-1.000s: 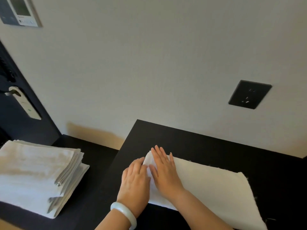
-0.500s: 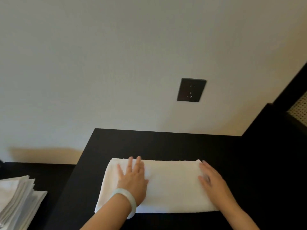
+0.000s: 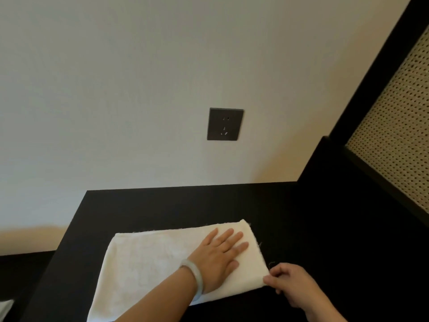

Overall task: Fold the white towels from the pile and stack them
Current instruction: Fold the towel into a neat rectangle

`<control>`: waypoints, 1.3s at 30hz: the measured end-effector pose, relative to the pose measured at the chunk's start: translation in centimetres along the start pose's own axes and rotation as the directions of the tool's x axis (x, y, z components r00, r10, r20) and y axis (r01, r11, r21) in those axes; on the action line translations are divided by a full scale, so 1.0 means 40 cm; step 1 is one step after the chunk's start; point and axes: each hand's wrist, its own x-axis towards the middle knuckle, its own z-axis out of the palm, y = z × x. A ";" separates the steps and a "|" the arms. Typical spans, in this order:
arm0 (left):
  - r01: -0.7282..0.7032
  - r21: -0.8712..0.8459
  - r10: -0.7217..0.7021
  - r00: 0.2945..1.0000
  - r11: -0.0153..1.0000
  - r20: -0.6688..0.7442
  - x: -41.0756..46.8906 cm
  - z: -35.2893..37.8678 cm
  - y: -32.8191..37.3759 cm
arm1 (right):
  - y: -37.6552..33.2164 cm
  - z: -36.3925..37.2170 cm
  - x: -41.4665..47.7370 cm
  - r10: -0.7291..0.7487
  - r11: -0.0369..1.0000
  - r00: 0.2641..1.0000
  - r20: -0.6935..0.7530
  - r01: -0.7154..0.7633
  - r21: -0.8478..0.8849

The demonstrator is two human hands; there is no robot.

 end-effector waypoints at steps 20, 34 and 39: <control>0.009 -0.016 -0.009 1.000 1.000 0.003 0.003 0.009 -0.003 | -0.039 -0.051 0.039 0.141 0.968 0.962 0.232 -0.085 -0.237; 0.011 -0.001 -0.011 1.000 1.000 0.005 0.003 0.008 -0.003 | -0.066 -0.044 0.055 0.219 0.929 0.954 0.207 -0.138 -0.344; 0.107 -0.087 -0.110 0.994 0.990 -0.028 -0.011 -0.002 0.016 | -0.132 0.060 0.042 -0.415 0.787 0.822 -0.390 0.110 -0.606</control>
